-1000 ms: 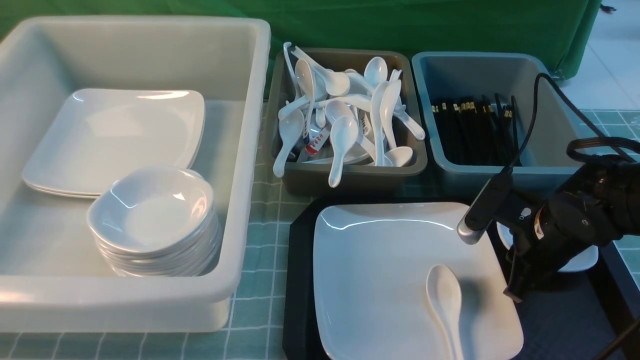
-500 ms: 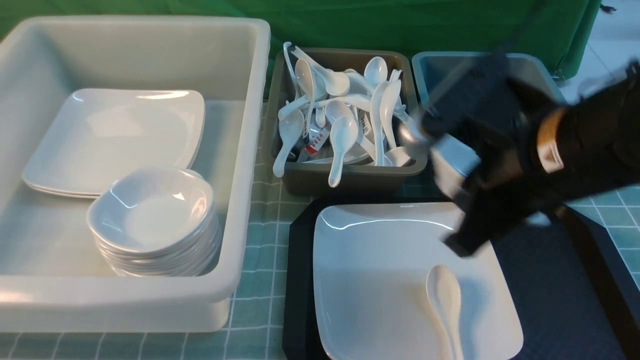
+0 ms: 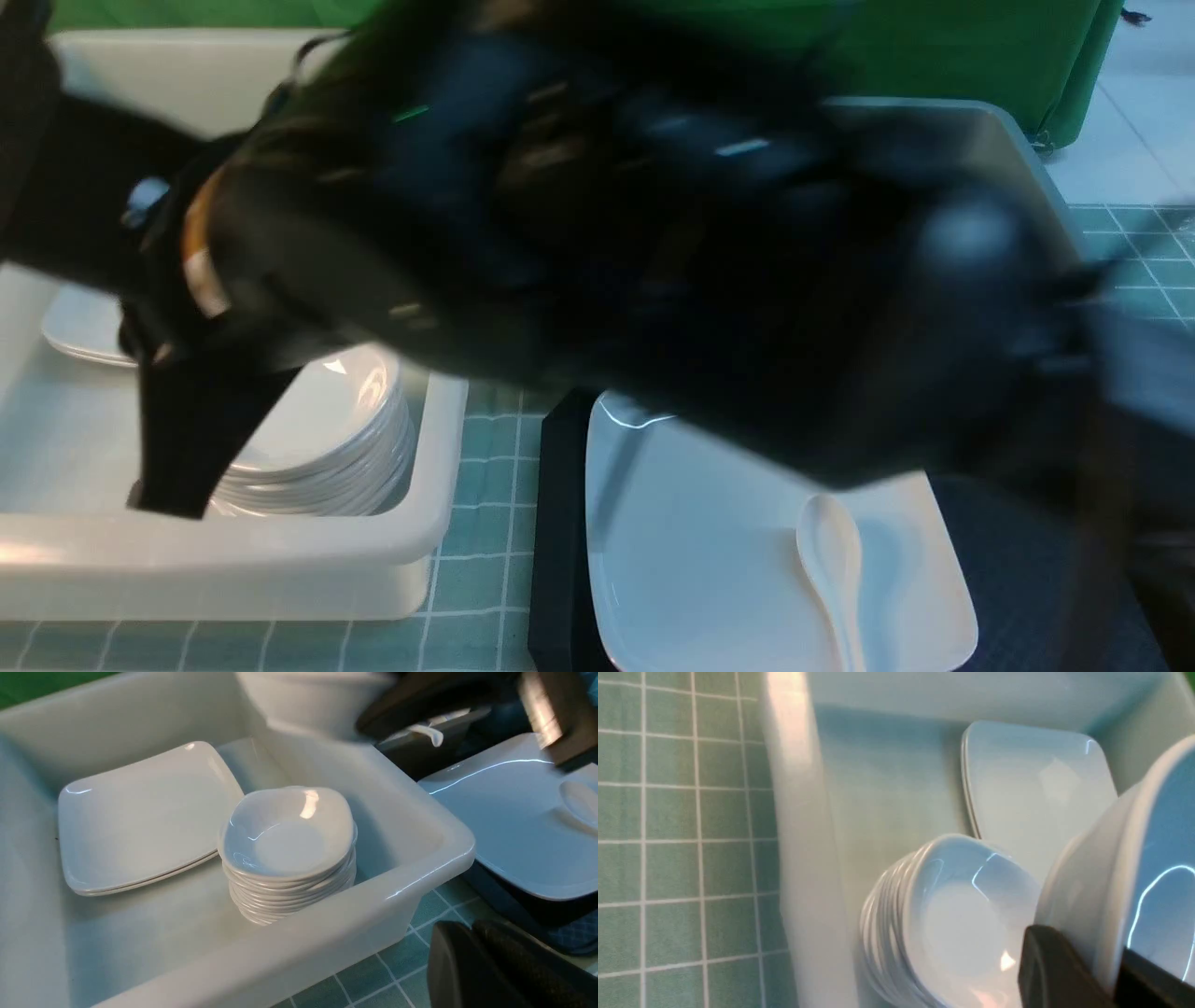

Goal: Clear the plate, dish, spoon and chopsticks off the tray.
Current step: Use the right arm to put the small plate into the large storage box on the left

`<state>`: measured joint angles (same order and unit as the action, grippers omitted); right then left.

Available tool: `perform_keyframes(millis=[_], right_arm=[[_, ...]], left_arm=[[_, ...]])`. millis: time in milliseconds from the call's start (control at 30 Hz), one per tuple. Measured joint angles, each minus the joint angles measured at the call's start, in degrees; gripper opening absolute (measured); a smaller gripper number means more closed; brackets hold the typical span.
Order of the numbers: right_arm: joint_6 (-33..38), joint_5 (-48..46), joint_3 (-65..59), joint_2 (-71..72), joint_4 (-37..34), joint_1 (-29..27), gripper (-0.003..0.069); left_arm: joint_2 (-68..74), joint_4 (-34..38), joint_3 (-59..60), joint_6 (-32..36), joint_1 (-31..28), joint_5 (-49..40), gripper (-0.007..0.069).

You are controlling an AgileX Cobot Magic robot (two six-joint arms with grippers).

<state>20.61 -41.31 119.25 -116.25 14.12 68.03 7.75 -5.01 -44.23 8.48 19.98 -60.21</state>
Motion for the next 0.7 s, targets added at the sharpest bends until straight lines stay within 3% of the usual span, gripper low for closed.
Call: perform_keyframes(millis=[333,500,600,700], right_arm=[[0.5,-6.3,9.1,-12.7,6.2,0.0,0.0084],[0.2,-6.7,9.1,-13.6,6.6,0.0,0.0263],[-1.5,-8.0,9.3,-13.2,6.7,0.0,0.0451],[-2.1,-13.0,9.9,-12.0,6.8,0.2,0.0514]], left_arm=[[-0.7,0.0,0.0,-0.1,0.0,-1.3,0.0017],[-0.7,0.2,0.0,-0.1,0.0,-1.2,0.0017],[-0.7,0.3,0.0,-0.1,0.0,-0.8,0.0017],[-0.7,1.2,0.0,-0.1,0.0,-0.3,0.0017]])
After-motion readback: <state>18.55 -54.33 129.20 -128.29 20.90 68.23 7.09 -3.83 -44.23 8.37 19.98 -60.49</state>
